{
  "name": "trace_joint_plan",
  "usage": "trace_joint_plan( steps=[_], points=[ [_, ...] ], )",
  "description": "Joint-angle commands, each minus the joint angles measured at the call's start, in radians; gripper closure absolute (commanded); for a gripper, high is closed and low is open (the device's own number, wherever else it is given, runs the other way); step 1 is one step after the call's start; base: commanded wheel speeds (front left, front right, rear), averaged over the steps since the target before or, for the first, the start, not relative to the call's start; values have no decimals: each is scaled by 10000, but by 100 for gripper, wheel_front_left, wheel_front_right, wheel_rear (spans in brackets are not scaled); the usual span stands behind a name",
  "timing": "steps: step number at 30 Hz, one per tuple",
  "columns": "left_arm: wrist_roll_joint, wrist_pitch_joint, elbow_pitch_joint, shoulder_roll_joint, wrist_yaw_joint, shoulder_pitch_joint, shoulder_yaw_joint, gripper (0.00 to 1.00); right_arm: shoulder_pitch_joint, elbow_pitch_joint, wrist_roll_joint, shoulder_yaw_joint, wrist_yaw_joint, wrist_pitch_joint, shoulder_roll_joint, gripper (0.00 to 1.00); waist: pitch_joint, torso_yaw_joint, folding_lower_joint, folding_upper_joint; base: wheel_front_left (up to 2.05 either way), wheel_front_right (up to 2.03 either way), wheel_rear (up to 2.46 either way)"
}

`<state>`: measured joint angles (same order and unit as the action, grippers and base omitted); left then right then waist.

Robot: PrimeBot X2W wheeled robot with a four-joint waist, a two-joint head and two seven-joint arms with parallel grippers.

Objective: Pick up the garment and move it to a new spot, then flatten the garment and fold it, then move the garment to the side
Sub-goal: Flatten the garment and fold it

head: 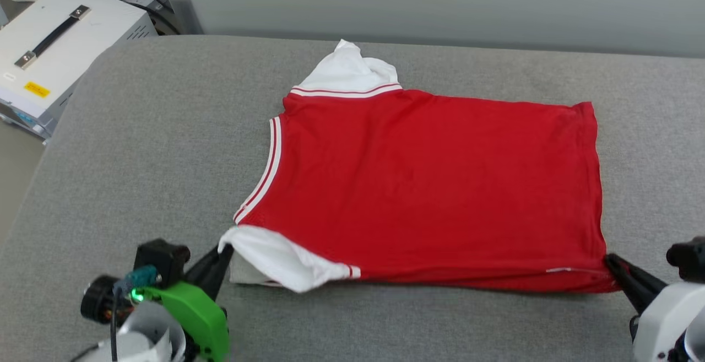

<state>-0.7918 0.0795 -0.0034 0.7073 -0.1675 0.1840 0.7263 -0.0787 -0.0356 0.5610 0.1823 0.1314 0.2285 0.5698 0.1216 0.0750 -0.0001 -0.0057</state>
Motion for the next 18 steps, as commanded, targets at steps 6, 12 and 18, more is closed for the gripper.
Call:
trace_joint_plan(
  steps=[6,12,18],
  points=[
    [276,-164,815,-194,723,2083,-299,100,1308,-90,-76,-208,-7,314,-142,100,1076,-238,1,57,0,0,0],
    [347,-84,2317,-653,1485,3549,-331,100,2524,342,-89,-10,-7,501,-117,100,1914,-486,1,57,0,0,0],
    [299,51,4040,-1170,2148,4349,-192,100,3550,1120,-71,318,-7,559,-152,100,2494,-593,1,57,0,0,0]
  ],
)
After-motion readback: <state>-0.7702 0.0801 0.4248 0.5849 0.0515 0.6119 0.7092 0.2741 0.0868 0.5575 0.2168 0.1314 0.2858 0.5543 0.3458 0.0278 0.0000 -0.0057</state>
